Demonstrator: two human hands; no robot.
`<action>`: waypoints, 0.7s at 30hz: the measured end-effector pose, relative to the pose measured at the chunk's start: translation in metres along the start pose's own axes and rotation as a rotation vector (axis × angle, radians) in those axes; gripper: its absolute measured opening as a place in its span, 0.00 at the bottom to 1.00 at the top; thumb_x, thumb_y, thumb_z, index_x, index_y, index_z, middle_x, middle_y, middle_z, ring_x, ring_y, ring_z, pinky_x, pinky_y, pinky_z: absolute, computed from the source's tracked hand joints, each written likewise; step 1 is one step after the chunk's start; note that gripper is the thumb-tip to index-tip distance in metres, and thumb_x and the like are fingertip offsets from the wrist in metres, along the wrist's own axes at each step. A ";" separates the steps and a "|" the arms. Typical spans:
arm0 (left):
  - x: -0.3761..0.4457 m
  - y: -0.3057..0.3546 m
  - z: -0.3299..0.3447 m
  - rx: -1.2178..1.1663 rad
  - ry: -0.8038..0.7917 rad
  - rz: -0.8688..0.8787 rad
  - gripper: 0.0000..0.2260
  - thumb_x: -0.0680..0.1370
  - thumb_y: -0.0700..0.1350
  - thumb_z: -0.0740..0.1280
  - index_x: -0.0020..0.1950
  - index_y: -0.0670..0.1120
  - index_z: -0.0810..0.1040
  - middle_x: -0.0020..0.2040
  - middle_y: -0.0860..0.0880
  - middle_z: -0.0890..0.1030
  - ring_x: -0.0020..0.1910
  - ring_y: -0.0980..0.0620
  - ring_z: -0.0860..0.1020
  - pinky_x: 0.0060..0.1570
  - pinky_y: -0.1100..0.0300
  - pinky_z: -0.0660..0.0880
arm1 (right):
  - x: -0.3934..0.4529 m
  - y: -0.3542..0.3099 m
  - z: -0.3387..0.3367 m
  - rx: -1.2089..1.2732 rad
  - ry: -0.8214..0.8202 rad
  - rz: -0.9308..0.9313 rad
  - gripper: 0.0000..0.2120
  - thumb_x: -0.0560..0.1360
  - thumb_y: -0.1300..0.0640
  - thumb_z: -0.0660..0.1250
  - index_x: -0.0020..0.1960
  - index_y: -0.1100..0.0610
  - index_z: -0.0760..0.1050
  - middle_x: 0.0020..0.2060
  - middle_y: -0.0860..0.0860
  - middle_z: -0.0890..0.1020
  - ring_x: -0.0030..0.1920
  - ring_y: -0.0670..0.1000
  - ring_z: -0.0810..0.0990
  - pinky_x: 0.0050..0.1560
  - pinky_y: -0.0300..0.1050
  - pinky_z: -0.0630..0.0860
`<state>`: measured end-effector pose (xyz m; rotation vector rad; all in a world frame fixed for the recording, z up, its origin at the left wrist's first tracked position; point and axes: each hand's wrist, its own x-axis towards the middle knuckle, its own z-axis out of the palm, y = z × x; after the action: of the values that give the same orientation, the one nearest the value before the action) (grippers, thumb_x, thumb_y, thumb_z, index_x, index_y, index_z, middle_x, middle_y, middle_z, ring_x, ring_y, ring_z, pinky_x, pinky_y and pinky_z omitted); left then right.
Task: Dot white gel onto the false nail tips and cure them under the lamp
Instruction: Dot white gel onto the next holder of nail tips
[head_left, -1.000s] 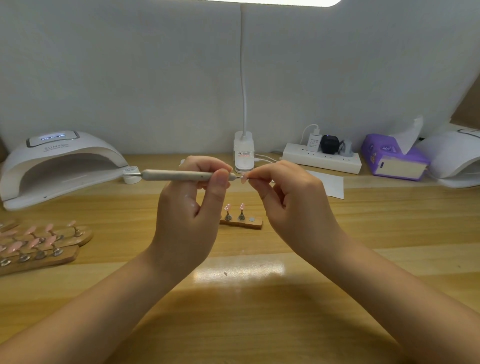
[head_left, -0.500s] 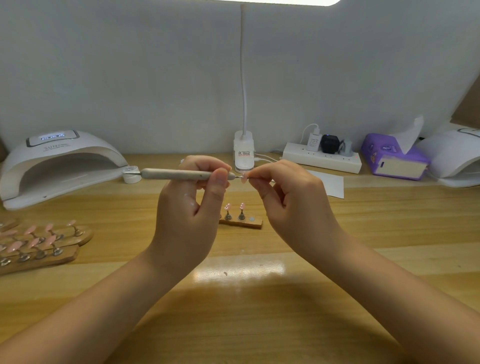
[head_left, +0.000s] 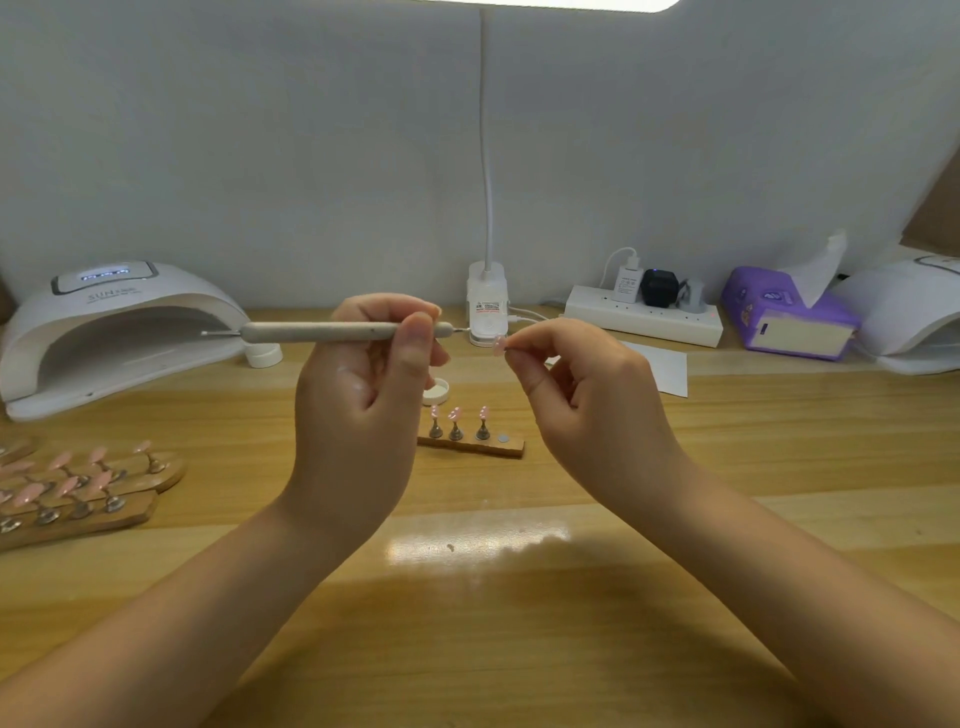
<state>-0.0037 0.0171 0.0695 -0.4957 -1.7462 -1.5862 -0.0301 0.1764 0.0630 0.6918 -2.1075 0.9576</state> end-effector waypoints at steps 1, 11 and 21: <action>0.000 0.001 0.001 -0.010 -0.001 -0.009 0.04 0.79 0.44 0.62 0.48 0.52 0.76 0.38 0.55 0.81 0.38 0.58 0.78 0.38 0.67 0.75 | 0.000 0.000 0.000 0.003 -0.003 0.003 0.05 0.77 0.62 0.67 0.51 0.59 0.80 0.41 0.41 0.76 0.35 0.36 0.73 0.39 0.27 0.71; -0.004 0.006 0.001 -0.018 -0.091 0.037 0.04 0.78 0.41 0.64 0.48 0.48 0.78 0.38 0.45 0.77 0.33 0.48 0.74 0.30 0.58 0.72 | 0.000 0.001 0.000 0.009 0.007 -0.006 0.05 0.77 0.62 0.67 0.51 0.60 0.79 0.40 0.42 0.76 0.34 0.36 0.73 0.37 0.28 0.71; -0.005 0.004 0.001 -0.041 -0.176 0.056 0.08 0.79 0.45 0.61 0.51 0.44 0.78 0.40 0.47 0.79 0.41 0.54 0.78 0.43 0.62 0.75 | 0.000 0.000 -0.001 -0.004 0.024 -0.019 0.05 0.77 0.62 0.67 0.51 0.59 0.79 0.40 0.41 0.75 0.34 0.36 0.72 0.38 0.27 0.70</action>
<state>0.0021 0.0199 0.0680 -0.7175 -1.8147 -1.5817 -0.0297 0.1769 0.0636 0.6934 -2.0776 0.9465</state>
